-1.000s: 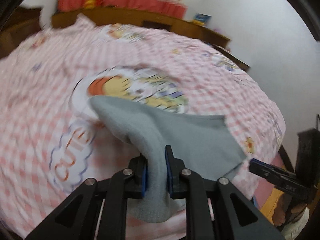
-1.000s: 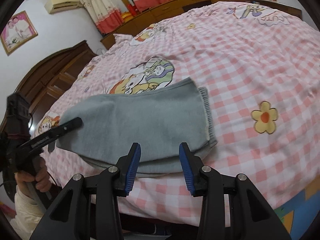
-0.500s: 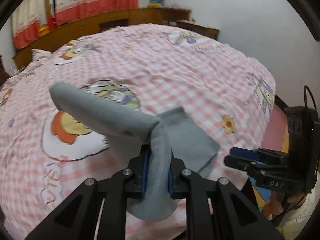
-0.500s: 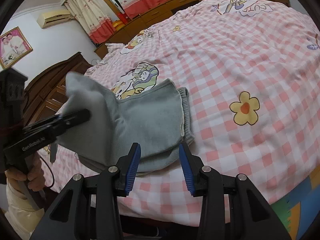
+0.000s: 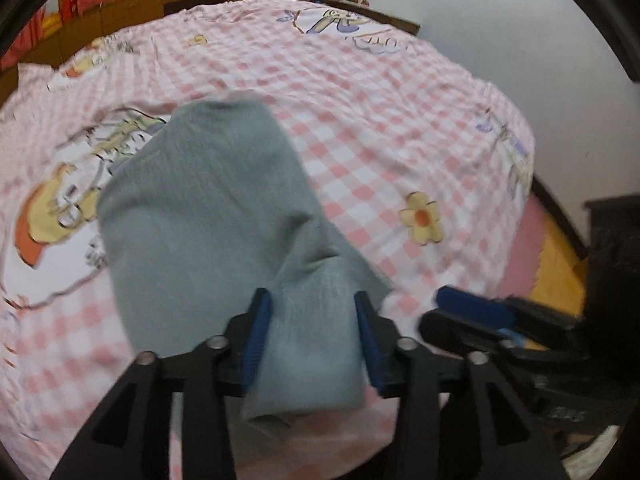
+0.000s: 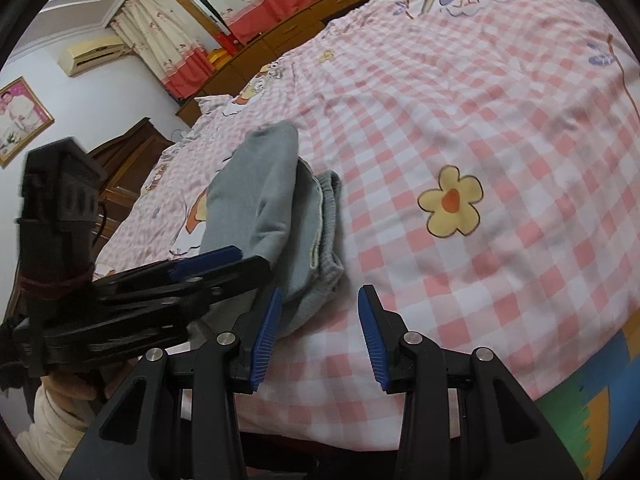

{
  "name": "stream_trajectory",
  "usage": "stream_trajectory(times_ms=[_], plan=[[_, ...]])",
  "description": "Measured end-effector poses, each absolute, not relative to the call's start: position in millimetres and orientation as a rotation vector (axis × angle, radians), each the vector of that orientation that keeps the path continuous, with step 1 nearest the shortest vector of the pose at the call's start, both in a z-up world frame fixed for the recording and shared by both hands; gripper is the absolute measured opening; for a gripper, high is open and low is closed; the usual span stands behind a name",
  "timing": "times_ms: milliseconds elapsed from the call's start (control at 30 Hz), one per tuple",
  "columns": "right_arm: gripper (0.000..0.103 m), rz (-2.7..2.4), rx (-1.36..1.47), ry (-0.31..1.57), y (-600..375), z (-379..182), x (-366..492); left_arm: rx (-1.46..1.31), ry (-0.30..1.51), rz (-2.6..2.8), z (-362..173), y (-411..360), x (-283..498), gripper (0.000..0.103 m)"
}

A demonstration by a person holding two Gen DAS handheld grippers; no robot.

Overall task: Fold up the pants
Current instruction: 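Open the left gripper and press the folded stack flat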

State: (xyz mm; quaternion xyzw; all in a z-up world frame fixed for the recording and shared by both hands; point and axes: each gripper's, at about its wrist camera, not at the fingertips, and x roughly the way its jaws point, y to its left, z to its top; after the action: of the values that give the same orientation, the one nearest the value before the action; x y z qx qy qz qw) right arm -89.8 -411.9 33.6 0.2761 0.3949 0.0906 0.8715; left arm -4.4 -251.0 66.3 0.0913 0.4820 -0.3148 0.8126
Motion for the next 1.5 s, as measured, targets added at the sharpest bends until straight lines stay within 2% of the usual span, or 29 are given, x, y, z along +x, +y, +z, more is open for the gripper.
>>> stream_trajectory(times_ms=[167, 233, 300, 633, 1000, 1300, 1500], plan=[[0.042, 0.190, 0.579, 0.802, -415.0, 35.5, -86.8, 0.103, 0.998, -0.693, 84.9, -237.0, -11.8, 0.057], [0.042, 0.186, 0.588, 0.771, -416.5, 40.2, -86.0, 0.096, 0.964, -0.667, 93.3, -225.5, -12.7, 0.065], [0.042, 0.197, 0.604, 0.751, -416.4, 46.1, -84.0, 0.079, 0.936, -0.605, 97.4, -208.7, -9.6, 0.067], [0.042, 0.207, 0.552, 0.850, -374.7, 43.0, -68.1, 0.045, 0.971, -0.410, 61.2, -142.3, 3.0, 0.067], [0.045, 0.144, 0.490, 0.991, -341.9, 26.5, -49.3, -0.069, 1.020, -0.459, 30.8, -128.1, 2.3, 0.067], [0.045, 0.059, 0.452, 0.960, -338.7, 43.6, -69.5, -0.073, 1.009, -0.428, 28.5, -132.1, -3.6, 0.067], [0.046, 0.002, 0.212, 0.946, -326.1, 52.6, -97.3, -0.052, 0.999, -0.406, 40.8, -119.6, -22.0, 0.068]])
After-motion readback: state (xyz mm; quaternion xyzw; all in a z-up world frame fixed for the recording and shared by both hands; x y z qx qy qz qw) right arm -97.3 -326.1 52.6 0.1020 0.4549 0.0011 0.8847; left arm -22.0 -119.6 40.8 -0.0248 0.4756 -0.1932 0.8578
